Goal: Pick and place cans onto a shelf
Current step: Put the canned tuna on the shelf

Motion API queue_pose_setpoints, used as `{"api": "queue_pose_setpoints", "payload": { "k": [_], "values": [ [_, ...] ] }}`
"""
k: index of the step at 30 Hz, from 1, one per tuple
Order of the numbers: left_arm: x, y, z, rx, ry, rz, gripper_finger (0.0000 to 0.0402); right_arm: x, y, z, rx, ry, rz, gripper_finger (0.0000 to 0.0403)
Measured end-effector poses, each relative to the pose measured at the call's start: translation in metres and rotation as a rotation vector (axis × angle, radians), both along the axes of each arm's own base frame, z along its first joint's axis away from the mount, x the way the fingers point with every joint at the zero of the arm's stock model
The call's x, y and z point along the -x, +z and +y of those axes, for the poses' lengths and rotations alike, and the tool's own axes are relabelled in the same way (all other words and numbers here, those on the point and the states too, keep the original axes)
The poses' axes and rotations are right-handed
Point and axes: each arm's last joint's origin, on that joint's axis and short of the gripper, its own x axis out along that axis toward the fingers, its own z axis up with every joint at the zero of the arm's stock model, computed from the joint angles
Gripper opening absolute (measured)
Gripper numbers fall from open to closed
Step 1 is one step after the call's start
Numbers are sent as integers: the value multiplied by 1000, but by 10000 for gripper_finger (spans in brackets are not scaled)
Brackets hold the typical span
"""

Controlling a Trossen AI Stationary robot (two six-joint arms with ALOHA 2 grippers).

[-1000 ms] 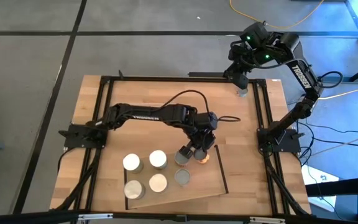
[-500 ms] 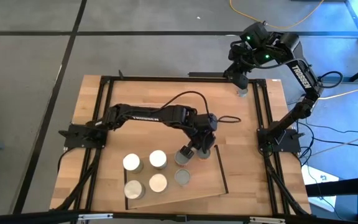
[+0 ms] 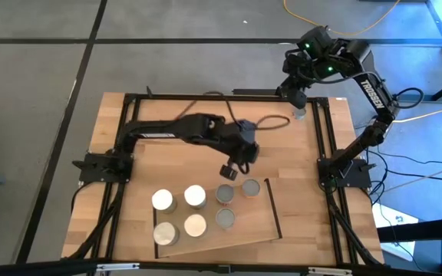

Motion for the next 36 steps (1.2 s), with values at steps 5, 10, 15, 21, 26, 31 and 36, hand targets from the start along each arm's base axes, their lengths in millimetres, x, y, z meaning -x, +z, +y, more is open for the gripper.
{"api": "queue_pose_setpoints", "payload": {
  "k": [5, 10, 15, 21, 26, 31, 36],
  "values": [
    [24, 34, 12, 69, 90, -90, 41, 9, -2, -14, 20, -132, 33, 87],
    [48, 61, 23, 87, 149, -162, 41, 22, -20, -38, -49, -344, 97, 87],
    [68, 83, 31, 82, 277, -243, 41, 29, -62, -64, -197, -539, 198, 87],
    [91, 104, 39, 70, 322, -312, 41, 34, -119, -93, -166, -755, 295, 87],
    [101, 112, 41, 69, 374, -344, 41, 37, -158, -108, -168, -882, 273, 87],
    [104, 115, 42, 50, 401, -358, 41, 45, -201, -111, -224, -967, 303, 87],
    [103, 114, 42, 45, 406, -354, 41, 53, -240, -105, -255, -977, 354, 87]
  ]
}}
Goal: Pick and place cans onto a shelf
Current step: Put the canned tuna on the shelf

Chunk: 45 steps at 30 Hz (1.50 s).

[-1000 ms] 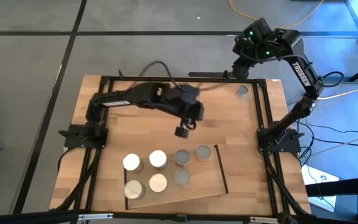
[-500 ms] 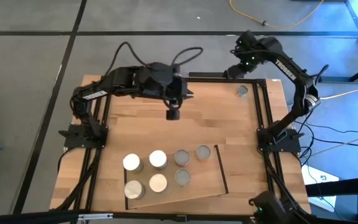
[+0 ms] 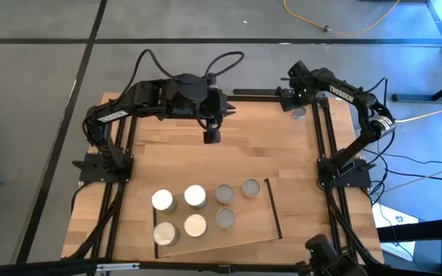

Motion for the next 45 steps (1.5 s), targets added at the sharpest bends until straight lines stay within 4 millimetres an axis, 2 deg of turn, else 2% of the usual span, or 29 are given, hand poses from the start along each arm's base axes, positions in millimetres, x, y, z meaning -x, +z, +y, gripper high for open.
{"api": "queue_pose_setpoints", "payload": {
  "k": [7, 14, 31, 39, 45],
  "values": [
    [0, 0, 0, 0, 0, 0, 41, 7, -34, 5, 41, -17, 64, 87],
    [0, 0, 0, 0, 0, 0, 41, 6, -54, 7, 56, -2, -22, 87],
    [0, 0, 0, -1, 0, 0, 41, 12, -72, 15, 55, -16, -7, 87],
    [0, 0, 0, -1, -1, 0, 41, 7, -85, 11, -13, -7, 19, 85],
    [0, 0, 0, -1, -1, 0, 41, 4, -87, 9, -14, -46, 24, 76]
  ]
}}
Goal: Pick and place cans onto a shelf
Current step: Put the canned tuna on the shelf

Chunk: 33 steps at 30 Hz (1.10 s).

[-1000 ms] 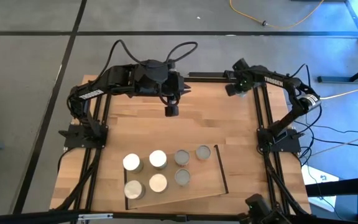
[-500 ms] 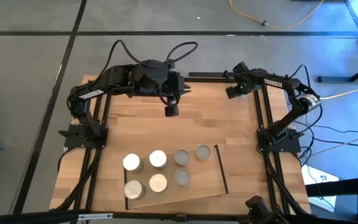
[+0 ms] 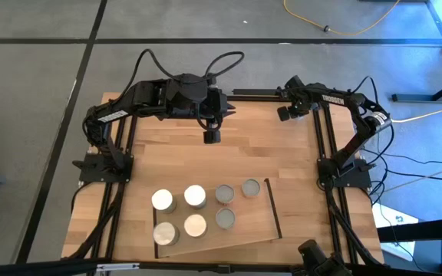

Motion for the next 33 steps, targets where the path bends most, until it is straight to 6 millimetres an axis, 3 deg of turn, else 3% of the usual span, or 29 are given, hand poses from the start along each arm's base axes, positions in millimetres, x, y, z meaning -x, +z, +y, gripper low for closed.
{"api": "queue_pose_setpoints", "payload": {
  "k": [4, 8, 13, 18, 26, 33],
  "values": [
    [0, 0, 0, 0, 0, 0, 41, 0, 0, -1, 5, 2, 4, 60],
    [0, 0, 0, 0, 0, 0, 41, -1, -1, -1, 13, 66, 20, 17],
    [0, 0, 0, 0, -1, 0, 41, -4, 0, 2, 20, 103, 35, 16],
    [0, 0, 0, 0, -1, 0, 41, -13, 14, 9, -21, 178, 47, 15],
    [0, 0, 0, 0, -1, 0, 41, -37, 70, 21, 35, 298, 55, 15],
    [4, 3, 0, -10, 3, -2, 41, -48, 136, 54, 27, 448, 42, 15]
  ]
}}
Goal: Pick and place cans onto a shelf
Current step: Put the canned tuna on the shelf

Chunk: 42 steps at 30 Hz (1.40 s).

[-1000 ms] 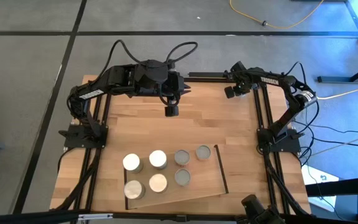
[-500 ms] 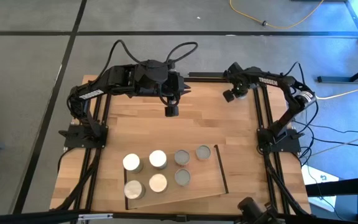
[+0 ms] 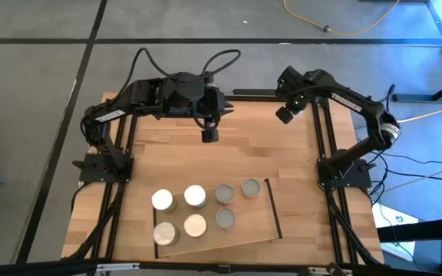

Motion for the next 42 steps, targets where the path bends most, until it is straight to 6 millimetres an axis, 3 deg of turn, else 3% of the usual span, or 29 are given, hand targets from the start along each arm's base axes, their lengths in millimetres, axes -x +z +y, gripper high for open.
{"api": "queue_pose_setpoints", "payload": {
  "k": [12, 21, 27, 35, 42],
  "values": [
    [28, 18, -1, -2, 2, -45, 41, -15, 104, 102, -6, 320, -163, 15],
    [37, 22, -1, -2, 1, -49, 41, -26, 155, 186, -28, 685, -368, 15],
    [39, 21, -1, -1, 1, -27, 41, -39, 161, 236, -63, 905, -428, 15],
    [41, 17, -1, 1, 1, 21, 41, -67, 145, 299, -156, 1139, -436, 15],
    [43, 14, -1, 2, 1, 57, 41, -86, 131, 339, -207, 1233, -453, 15]
  ]
}}
